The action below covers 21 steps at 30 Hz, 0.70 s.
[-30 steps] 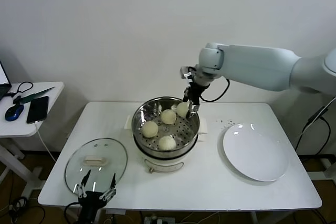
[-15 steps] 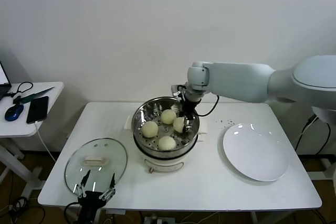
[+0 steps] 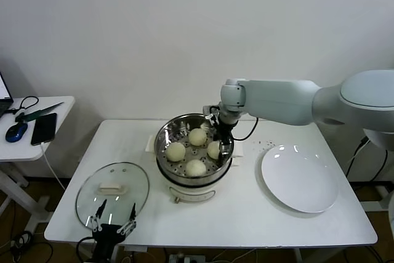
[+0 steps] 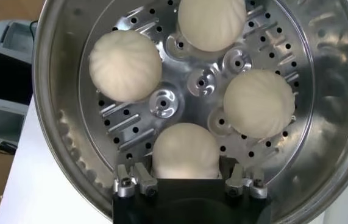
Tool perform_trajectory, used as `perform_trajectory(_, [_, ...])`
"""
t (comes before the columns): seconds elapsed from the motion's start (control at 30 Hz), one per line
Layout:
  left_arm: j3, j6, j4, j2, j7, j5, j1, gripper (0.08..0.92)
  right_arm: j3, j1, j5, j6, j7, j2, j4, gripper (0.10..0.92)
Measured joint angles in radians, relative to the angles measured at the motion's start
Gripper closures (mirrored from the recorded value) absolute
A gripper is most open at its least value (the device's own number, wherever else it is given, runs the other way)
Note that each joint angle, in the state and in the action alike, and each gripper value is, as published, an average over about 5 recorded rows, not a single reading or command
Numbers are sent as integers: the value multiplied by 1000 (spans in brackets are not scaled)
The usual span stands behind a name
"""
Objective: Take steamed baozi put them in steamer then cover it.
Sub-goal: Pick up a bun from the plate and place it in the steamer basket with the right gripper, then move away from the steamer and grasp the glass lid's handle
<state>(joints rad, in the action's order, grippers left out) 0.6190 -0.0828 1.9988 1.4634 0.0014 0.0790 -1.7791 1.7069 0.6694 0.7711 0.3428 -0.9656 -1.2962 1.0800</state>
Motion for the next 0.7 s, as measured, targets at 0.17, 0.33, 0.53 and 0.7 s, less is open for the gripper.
perform_trajectory(0.17, [1,1,1,-1,0,0,1,177,-14,6,-5,-2,-9,7,1,206])
perform_trajectory(0.33, [1,1,2,-2,0,1,-1,177,-29,19,-16,-11,-33,18,3,203])
perform_trajectory(0.53, [2,2,4,-3,0,5,-1,177,-68,30,-14,-23,-49,48,6,203])
perform_trajectory(0.7, [5,2,4,1,0,9,3,177,-114,37,-1,-50,-44,96,21,203])
